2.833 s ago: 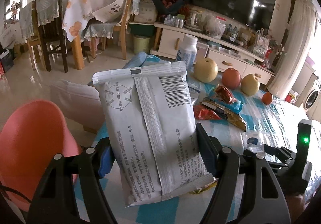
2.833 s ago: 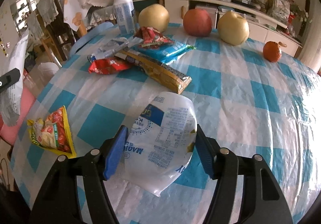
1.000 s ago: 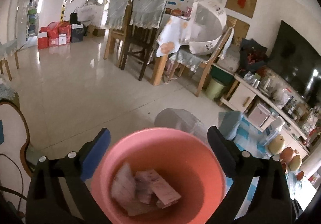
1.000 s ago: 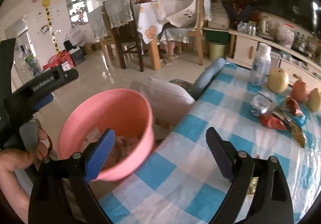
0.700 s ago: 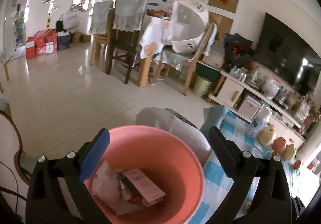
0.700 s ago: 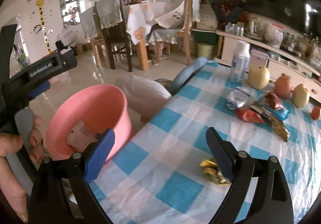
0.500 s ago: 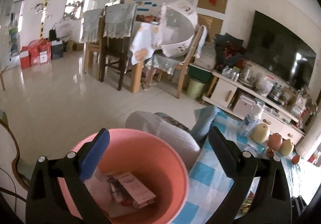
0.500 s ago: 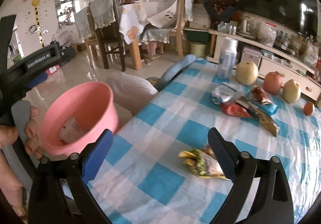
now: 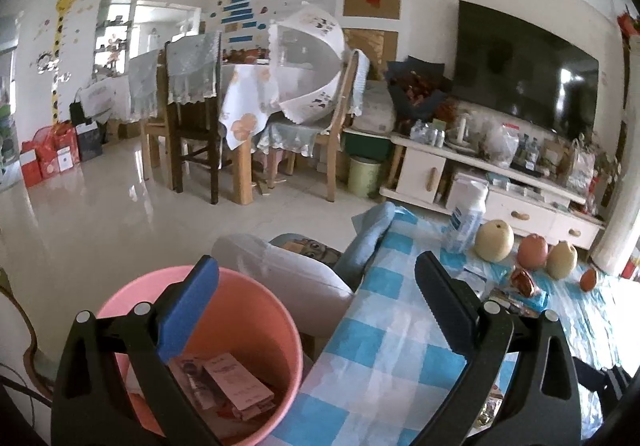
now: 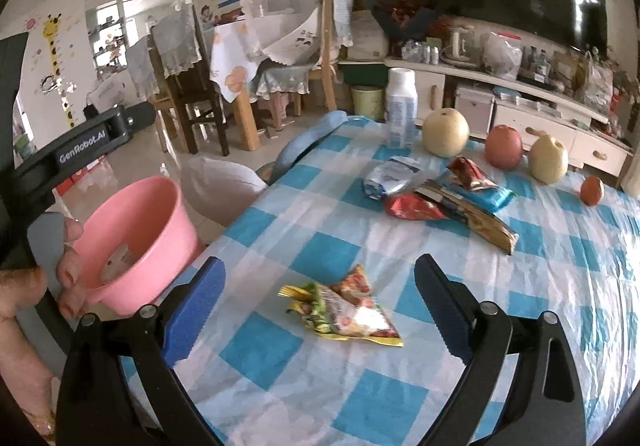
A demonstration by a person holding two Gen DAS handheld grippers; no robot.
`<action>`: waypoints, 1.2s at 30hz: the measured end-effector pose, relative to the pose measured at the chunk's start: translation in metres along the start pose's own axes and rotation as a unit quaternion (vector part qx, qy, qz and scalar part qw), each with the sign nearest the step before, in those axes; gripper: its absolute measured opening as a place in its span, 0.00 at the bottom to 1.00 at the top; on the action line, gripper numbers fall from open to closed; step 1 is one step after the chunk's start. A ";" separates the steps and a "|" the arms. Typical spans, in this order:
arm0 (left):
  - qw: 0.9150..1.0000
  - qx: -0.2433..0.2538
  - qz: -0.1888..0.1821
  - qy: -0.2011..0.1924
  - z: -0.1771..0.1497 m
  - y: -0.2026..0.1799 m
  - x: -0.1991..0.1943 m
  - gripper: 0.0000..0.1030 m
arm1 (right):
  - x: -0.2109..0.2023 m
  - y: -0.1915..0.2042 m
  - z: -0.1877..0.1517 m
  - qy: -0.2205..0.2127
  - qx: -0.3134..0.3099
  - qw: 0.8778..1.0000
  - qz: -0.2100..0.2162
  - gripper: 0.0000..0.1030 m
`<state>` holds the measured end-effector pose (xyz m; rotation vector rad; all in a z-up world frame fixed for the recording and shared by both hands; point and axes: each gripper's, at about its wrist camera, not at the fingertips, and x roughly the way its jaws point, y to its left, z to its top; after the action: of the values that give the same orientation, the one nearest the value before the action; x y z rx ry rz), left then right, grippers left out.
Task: Collect trash
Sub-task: 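Move both tools back over the table toward the remaining snacks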
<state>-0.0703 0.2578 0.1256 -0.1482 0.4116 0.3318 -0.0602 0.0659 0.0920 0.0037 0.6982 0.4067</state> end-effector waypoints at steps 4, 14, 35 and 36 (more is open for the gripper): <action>1.000 0.014 -0.001 -0.002 -0.002 -0.014 -0.001 0.96 | -0.004 -0.016 -0.001 -0.003 0.015 1.000 -0.004 0.92; 0.999 0.038 -0.007 -0.001 -0.007 -0.039 0.001 0.96 | -0.013 -0.047 -0.002 -0.007 0.035 0.999 -0.015 0.92; 0.987 0.141 -0.072 0.031 -0.036 -0.119 0.009 0.96 | -0.020 -0.130 -0.002 -0.008 0.085 0.995 -0.049 0.92; 0.986 0.143 -0.074 0.032 -0.037 -0.122 0.010 0.96 | -0.018 -0.136 -0.002 -0.005 0.090 0.995 -0.050 0.92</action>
<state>-0.0335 0.1392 0.0966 0.0922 0.5049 0.1184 -0.0244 -0.0665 0.0829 0.1399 0.7198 0.2461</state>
